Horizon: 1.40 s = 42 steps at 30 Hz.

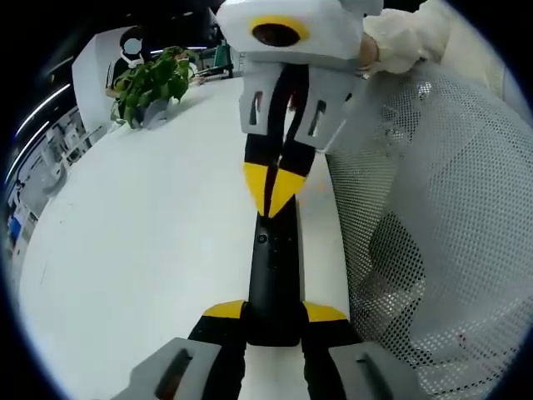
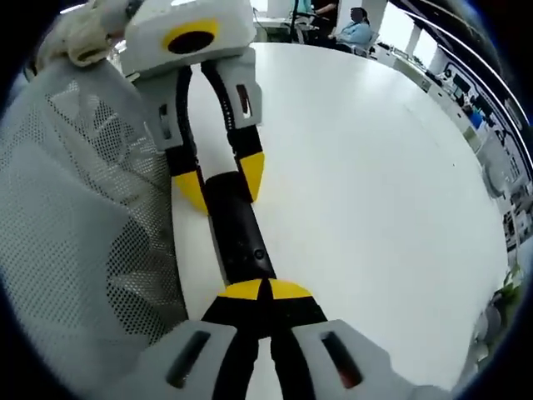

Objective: Press the specified remote control buttons in sequence, fully releasing each button before pressing the next.

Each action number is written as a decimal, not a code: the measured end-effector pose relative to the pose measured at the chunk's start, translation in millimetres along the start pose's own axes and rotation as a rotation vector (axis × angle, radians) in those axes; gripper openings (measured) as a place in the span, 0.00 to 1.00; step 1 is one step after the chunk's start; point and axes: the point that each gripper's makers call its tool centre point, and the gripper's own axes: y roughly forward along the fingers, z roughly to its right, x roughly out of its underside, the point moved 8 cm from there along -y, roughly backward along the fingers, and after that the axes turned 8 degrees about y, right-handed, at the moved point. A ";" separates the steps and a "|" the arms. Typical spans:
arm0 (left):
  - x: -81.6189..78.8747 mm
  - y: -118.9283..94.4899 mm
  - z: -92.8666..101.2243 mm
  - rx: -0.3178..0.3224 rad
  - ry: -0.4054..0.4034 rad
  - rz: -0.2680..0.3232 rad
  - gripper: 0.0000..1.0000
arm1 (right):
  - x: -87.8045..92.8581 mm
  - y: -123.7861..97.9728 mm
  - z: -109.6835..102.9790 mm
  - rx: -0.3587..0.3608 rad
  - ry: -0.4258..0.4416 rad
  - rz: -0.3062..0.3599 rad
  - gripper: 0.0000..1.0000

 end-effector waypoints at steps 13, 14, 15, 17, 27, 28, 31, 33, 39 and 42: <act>-0.1 0.3 0.2 0.001 0.001 0.000 0.25 | -4.6 2.9 0.5 -0.062 -0.011 -0.051 0.00; -0.1 0.3 0.2 0.001 0.002 0.000 0.25 | -5.4 2.8 1.1 -0.068 -0.009 -0.058 0.00; -0.1 0.3 0.2 0.001 0.002 0.000 0.25 | -5.8 3.0 1.3 -0.072 -0.010 -0.063 0.00; -0.1 0.2 0.2 0.001 0.002 0.000 0.25 | -6.1 3.0 1.8 -0.080 -0.015 -0.072 0.00; 0.0 -0.2 0.8 0.001 0.002 0.000 0.25 | -5.3 2.3 3.7 -0.103 0.020 -0.081 0.00; -0.1 -0.2 0.8 0.001 0.002 0.001 0.25 | -4.7 1.8 3.8 -0.103 0.028 -0.075 0.00; -0.2 -0.2 0.9 0.000 -0.001 0.000 0.25 | -2.3 1.0 3.1 -0.097 0.019 -0.046 0.00; -0.3 -0.1 0.7 0.000 -0.002 -0.001 0.25 | -0.1 0.1 2.9 -0.095 0.011 -0.025 0.00; -0.3 0.0 0.8 0.001 -0.002 0.000 0.25 | 6.0 -3.1 2.7 -0.129 0.008 -0.005 0.01; -0.2 0.0 0.8 0.001 -0.001 0.000 0.25 | 9.1 -5.0 2.9 -0.146 0.003 -0.008 0.02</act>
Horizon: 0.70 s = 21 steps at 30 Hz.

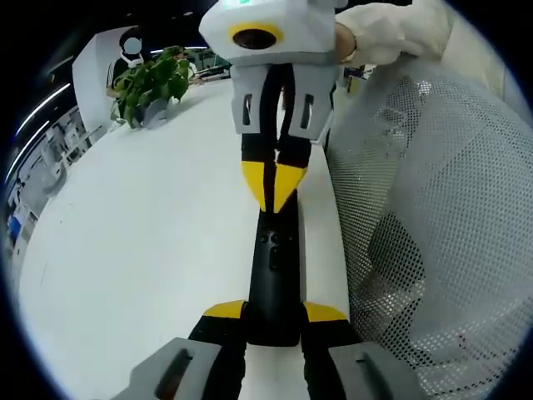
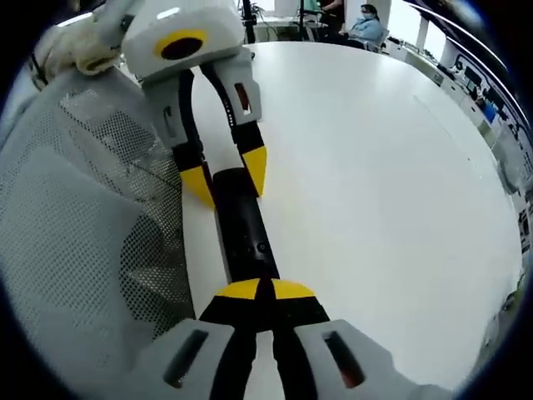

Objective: Press the specified remote control buttons in sequence, fully releasing each button before pressing the next.

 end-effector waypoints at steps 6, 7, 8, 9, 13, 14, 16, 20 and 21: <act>0.2 0.0 0.0 0.000 0.001 0.001 0.25 | 4.6 -1.7 -2.7 -0.020 -0.046 -0.003 0.04; 0.3 0.0 0.0 0.000 0.001 0.001 0.25 | 4.7 -2.0 -3.3 -0.027 -0.060 -0.004 0.06; 0.3 0.0 0.0 0.000 0.001 0.002 0.25 | 4.7 -2.1 -3.9 -0.032 -0.060 -0.008 0.07; 0.4 0.0 0.0 0.000 0.001 0.002 0.25 | 4.6 -2.1 -4.3 -0.036 -0.058 -0.008 0.08; 0.4 -0.1 0.2 0.000 0.002 0.001 0.25 | 3.6 -1.8 -5.0 -0.026 -0.090 -0.019 0.08; 0.4 -0.1 0.2 -0.001 0.002 0.001 0.25 | 3.2 -1.7 -5.5 -0.026 -0.087 -0.023 0.08; 0.3 -0.1 0.3 -0.001 0.002 0.000 0.25 | 2.7 -1.8 -5.6 -0.023 -0.091 -0.030 0.08; 0.2 0.0 0.3 -0.001 0.003 0.000 0.25 | 1.4 -1.4 -5.6 -0.021 -0.115 -0.047 0.08; 0.2 0.1 0.3 -0.001 0.003 0.000 0.25 | 1.2 -1.4 -5.1 -0.022 -0.125 -0.048 0.08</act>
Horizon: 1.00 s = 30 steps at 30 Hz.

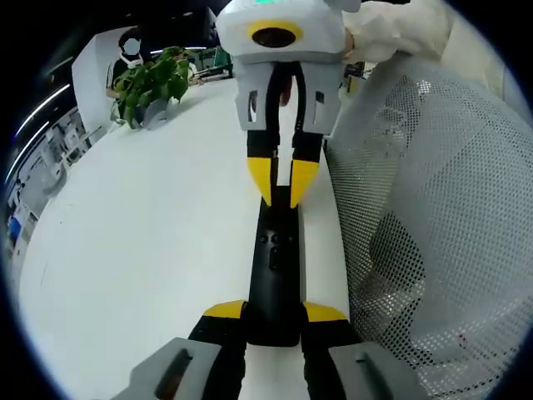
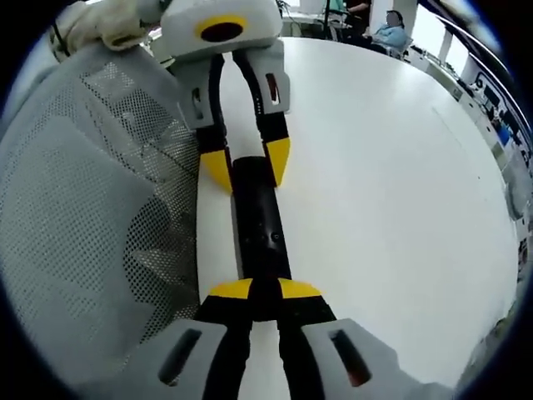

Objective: Press the specified remote control buttons in sequence, fully releasing each button before pressing the next.

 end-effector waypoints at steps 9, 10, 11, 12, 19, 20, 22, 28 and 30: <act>0.0 0.0 -0.5 0.001 -0.001 0.002 0.25 | -1.5 -0.2 3.4 -0.031 -0.032 -0.005 0.09; 0.0 0.0 -0.5 0.001 -0.002 0.002 0.25 | -1.7 -0.2 3.5 -0.033 -0.034 -0.007 0.09; 0.0 0.0 -0.5 0.001 -0.002 0.002 0.25 | -1.8 -0.1 3.6 -0.036 -0.042 -0.009 0.09; 0.1 0.0 -0.5 0.001 -0.002 0.003 0.25 | -2.0 -0.1 3.9 -0.039 -0.050 -0.009 0.09; -0.1 0.2 -0.5 0.002 -0.001 0.003 0.25 | -3.3 0.8 4.9 -0.051 -0.076 -0.027 0.08; -0.1 0.2 -0.4 0.002 0.000 0.004 0.25 | -3.5 0.8 4.7 -0.050 -0.080 -0.029 0.08; -0.1 0.2 -0.4 0.002 0.000 0.004 0.25 | -4.0 1.7 4.8 -0.048 -0.081 -0.035 0.08; -0.3 0.3 -0.5 0.004 0.002 0.001 0.25 | -7.3 2.9 2.7 -0.028 -0.077 -0.070 0.07; -0.5 0.3 -0.5 0.004 0.003 0.000 0.25 | -8.3 2.9 1.3 -0.018 -0.095 -0.084 0.07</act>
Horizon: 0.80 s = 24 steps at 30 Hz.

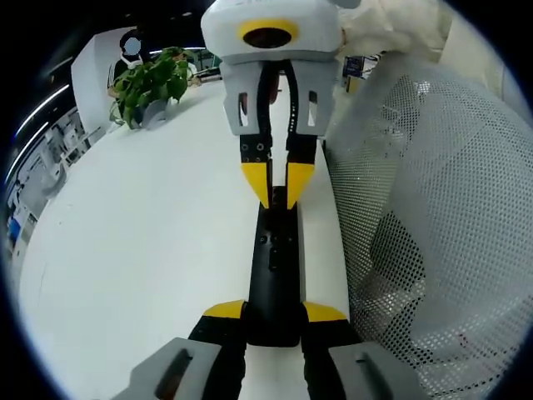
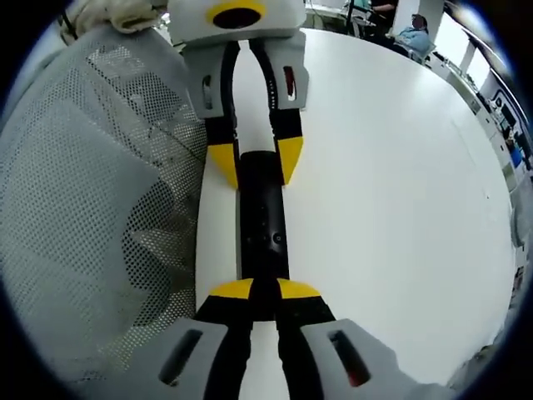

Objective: Press the specified remote control buttons in sequence, fully releasing each button before pressing the next.

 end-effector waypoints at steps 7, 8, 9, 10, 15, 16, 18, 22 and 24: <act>-0.4 0.1 0.1 0.000 0.001 -0.001 0.25 | 2.1 -0.8 0.5 0.013 0.039 0.010 0.07; -0.4 0.1 0.1 0.000 0.000 -0.001 0.25 | 2.8 -0.8 -0.3 0.019 0.045 0.018 0.07; -0.4 0.1 0.1 0.000 0.000 -0.001 0.25 | 3.8 -0.9 -1.4 0.024 0.045 0.024 0.07; -0.4 0.1 0.2 0.000 0.001 -0.001 0.25 | 4.4 -1.1 -1.8 0.031 0.049 0.032 0.07; -0.4 0.2 0.1 0.000 0.001 0.001 0.25 | 8.2 -1.5 -2.1 0.053 0.112 0.092 0.07; -0.4 0.2 0.0 0.000 0.001 0.001 0.25 | 8.3 -1.6 -1.9 0.052 0.119 0.095 0.07; -0.3 0.2 -0.1 0.000 0.002 0.001 0.25 | 8.3 -1.5 -1.6 0.051 0.124 0.101 0.07; -0.3 0.2 -0.1 0.001 0.002 0.002 0.25 | 4.7 -0.1 -2.6 0.053 0.104 0.099 0.07; -0.3 0.2 0.2 0.000 0.002 0.001 0.25 | 2.0 1.0 -2.8 0.051 0.094 0.098 0.06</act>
